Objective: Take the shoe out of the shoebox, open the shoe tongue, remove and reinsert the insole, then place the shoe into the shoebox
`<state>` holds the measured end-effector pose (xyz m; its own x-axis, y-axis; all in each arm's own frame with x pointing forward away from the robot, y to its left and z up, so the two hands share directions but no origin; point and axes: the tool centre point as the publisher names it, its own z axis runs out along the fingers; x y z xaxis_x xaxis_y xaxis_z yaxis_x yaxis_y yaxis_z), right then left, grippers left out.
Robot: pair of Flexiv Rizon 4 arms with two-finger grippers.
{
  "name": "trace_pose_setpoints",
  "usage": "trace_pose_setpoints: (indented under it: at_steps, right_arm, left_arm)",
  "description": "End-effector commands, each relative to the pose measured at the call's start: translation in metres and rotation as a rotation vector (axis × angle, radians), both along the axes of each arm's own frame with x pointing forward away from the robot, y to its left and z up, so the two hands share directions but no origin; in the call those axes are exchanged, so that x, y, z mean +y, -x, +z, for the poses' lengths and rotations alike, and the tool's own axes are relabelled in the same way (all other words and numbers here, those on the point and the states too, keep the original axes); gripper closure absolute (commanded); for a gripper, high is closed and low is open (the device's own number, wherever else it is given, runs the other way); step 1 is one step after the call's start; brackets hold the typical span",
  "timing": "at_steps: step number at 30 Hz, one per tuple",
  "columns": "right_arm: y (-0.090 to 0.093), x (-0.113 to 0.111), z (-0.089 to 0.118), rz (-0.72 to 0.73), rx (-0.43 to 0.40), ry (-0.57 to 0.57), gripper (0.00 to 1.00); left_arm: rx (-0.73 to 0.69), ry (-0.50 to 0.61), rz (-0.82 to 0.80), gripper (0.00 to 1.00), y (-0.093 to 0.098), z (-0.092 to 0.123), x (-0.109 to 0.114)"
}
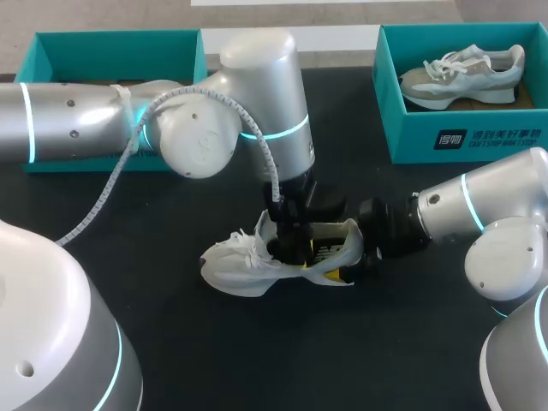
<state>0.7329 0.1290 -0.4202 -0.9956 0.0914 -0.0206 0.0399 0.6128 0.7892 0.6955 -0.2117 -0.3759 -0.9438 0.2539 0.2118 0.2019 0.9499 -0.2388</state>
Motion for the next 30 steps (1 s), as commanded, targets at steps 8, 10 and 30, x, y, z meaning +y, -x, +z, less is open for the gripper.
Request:
trace_pose_setpoints:
  at_steps: [8,10,30]
  right_arm:
    - [0.0,0.001,-0.003,-0.004,-0.001,0.003,1.0]
    - [0.0,0.001,-0.003,-0.004,-0.001,0.003,1.0]
    - [0.0,0.001,-0.003,-0.004,-0.001,0.003,1.0]
  left_arm:
    - [-0.035,-0.004,0.009,0.52,-0.014,-0.013,-0.005]
    - [-0.035,-0.005,0.01,0.49,-0.016,-0.018,-0.006]
    - [-0.007,-0.029,0.039,1.0,-0.028,-0.038,0.001]
